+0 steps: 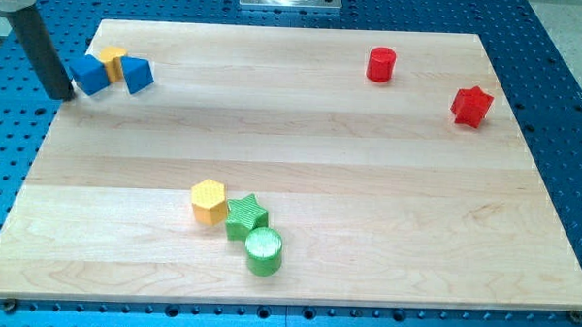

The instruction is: Separate yellow heart from the blue cube

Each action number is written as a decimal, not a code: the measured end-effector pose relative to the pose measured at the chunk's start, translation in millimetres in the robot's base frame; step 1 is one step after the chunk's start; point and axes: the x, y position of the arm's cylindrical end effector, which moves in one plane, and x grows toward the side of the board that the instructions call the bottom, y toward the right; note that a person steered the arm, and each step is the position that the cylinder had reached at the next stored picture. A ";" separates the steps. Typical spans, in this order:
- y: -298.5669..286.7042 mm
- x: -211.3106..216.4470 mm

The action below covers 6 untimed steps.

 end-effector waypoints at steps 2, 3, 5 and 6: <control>11.4 -80.9; 32.2 -98.0; 232.5 -62.1; 259.9 -67.3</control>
